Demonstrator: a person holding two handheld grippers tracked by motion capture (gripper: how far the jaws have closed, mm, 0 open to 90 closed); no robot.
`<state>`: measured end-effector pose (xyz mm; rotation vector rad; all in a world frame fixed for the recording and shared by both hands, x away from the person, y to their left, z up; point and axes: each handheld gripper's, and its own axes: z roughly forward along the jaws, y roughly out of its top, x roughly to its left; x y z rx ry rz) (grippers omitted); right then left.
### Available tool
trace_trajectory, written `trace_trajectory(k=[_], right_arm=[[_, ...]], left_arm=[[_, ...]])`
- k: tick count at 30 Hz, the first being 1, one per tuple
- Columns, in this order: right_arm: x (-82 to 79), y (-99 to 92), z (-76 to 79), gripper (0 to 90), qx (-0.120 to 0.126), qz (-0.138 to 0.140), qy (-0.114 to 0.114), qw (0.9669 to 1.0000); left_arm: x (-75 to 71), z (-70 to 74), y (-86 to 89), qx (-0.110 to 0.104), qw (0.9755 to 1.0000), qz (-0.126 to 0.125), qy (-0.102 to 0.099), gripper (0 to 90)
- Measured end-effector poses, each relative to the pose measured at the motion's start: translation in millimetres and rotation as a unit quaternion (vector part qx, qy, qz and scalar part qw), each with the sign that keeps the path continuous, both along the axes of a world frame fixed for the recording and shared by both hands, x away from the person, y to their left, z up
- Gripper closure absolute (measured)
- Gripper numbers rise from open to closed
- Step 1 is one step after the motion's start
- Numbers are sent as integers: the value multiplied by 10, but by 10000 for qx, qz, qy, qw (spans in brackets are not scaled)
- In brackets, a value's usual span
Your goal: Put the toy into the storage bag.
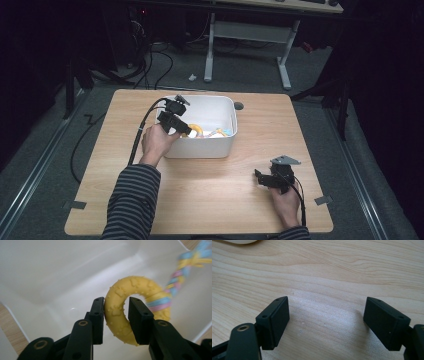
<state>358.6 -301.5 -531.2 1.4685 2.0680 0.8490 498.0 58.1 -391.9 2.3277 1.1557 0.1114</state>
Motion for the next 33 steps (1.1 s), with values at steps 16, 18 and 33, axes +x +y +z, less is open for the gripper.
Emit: trace_trajectory(k=[16,18,33], right_arm=[[3,3,1,213,0,22,0,10000],[3,4,1,213,2,17,0,10000],[2,4,1,213,5,17,1,10000]], left_arm=[[-181,232,158,-354,9971,154,-653,411],[-249,298,226,-458,9955,201,-804,396],[-620,505,696,-898,9839,535,-1450,369]])
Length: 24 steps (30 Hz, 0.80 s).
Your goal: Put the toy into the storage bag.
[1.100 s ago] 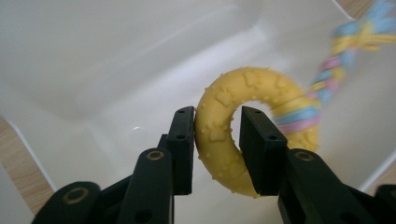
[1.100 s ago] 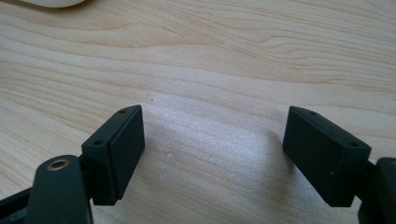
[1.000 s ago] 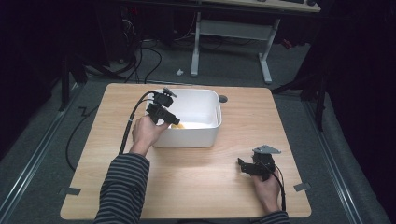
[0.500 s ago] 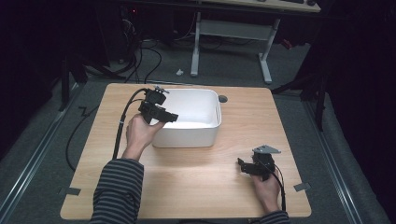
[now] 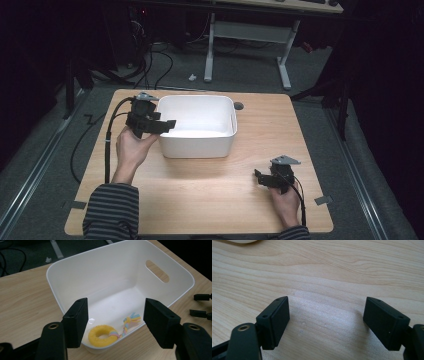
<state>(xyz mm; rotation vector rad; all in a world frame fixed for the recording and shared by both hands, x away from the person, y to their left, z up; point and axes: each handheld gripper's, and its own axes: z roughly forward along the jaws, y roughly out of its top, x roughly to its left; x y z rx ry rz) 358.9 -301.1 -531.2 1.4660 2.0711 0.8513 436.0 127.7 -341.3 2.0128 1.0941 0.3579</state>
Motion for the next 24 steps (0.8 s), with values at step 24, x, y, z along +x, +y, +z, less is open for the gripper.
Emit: trace_trajectory(k=[24], right_arm=[[0,0,0,213,1,0,0,10000]], left_arm=[[-465,-6,621,-328,9969,531,-472,323]])
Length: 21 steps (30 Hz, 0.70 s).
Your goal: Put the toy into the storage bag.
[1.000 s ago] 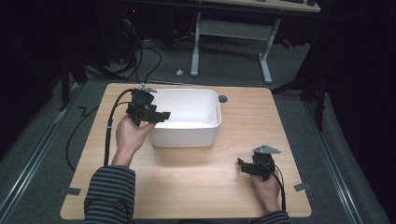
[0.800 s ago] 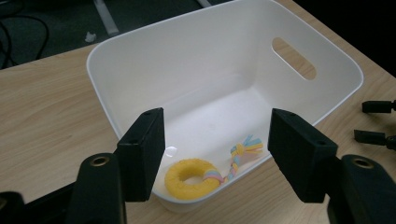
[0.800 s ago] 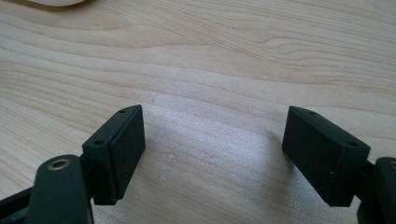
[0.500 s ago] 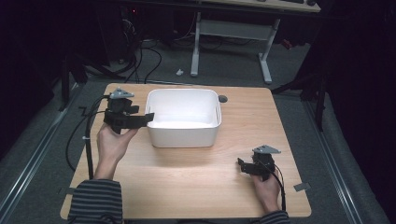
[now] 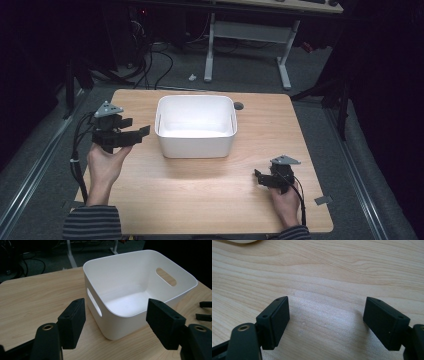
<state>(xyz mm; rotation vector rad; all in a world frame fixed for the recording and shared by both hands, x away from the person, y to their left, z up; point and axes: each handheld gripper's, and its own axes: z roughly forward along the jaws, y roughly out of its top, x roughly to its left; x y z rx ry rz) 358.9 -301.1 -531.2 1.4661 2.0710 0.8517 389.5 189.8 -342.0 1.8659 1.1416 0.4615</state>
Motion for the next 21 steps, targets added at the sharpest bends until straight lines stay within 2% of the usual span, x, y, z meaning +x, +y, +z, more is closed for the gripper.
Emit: trace_trajectory(k=[6,14,21], right_arm=[[0,0,0,213,-1,-1,0,10000],[-1,0,0,213,-4,0,-1,10000],[-1,0,0,213,-1,-2,0,10000]], left_arm=[[-77,-33,65,-7,10000,58,-34,317],[-170,-179,161,-200,9997,160,-5,310],[-221,-307,192,-256,9995,199,51,302]])
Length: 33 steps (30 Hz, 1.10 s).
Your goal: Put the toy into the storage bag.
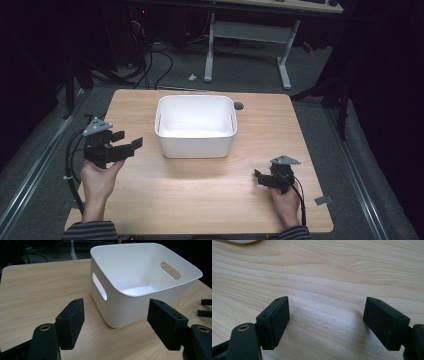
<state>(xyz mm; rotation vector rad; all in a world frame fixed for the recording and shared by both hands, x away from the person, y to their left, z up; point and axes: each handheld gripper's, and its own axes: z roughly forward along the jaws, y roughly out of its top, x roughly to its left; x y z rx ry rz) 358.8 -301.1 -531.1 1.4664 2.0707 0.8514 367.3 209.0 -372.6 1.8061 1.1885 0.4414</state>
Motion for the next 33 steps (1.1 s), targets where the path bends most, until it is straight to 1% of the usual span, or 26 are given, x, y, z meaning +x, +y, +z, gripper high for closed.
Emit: trace_trajectory(k=[1,3,9,18,21,26,33], right_arm=[[0,-1,-1,213,-6,4,-4,10000],[0,-1,-1,213,-7,2,-4,10000],[0,-1,-1,213,-9,3,-5,10000],[-1,-1,-1,213,-9,3,-6,10000],[-1,0,-1,213,-9,2,-6,10000],[-1,0,-1,214,-9,0,-7,10000],[-2,0,-1,213,-10,0,-7,10000]], left_arm=[[0,0,0,0,10000,0,0,301],[-15,-40,3,-35,10000,21,2,300],[-59,-155,19,-41,10000,66,52,293],[-108,-256,40,-44,9999,118,83,288],[-118,-289,47,-98,9998,119,97,285],[-134,-326,40,-109,9998,119,102,283],[-155,-423,53,-154,9996,141,168,276]])
